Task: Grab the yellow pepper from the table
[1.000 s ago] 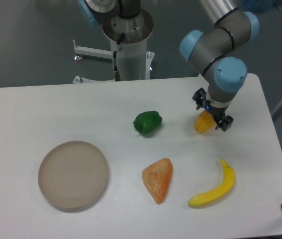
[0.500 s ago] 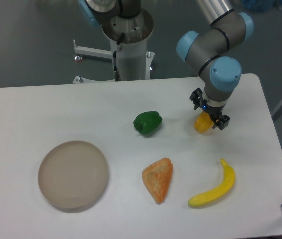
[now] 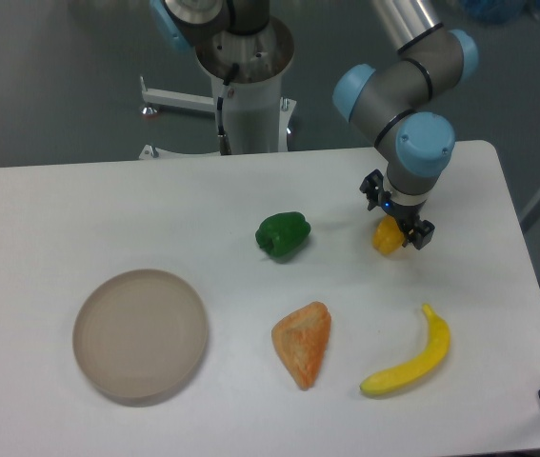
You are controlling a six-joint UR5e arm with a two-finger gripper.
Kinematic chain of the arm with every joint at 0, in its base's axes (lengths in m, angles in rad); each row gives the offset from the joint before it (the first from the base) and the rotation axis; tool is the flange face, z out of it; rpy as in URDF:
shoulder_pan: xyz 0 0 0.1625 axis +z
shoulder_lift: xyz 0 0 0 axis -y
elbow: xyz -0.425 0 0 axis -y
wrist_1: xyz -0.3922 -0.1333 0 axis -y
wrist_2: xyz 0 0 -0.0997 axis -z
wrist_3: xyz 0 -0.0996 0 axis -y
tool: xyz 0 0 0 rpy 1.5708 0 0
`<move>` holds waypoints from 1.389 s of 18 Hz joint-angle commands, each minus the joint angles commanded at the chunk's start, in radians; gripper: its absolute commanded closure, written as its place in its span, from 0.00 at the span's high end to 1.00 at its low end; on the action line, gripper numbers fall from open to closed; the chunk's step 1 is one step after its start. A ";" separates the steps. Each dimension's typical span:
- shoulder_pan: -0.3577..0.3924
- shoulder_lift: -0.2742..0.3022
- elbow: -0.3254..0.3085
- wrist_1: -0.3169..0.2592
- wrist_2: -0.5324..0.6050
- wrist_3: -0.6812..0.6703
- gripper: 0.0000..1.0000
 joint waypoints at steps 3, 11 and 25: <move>0.002 0.002 0.006 -0.003 0.000 0.000 0.51; -0.012 0.002 0.101 -0.023 -0.012 -0.011 0.48; -0.158 -0.118 0.370 -0.028 -0.183 -0.161 0.48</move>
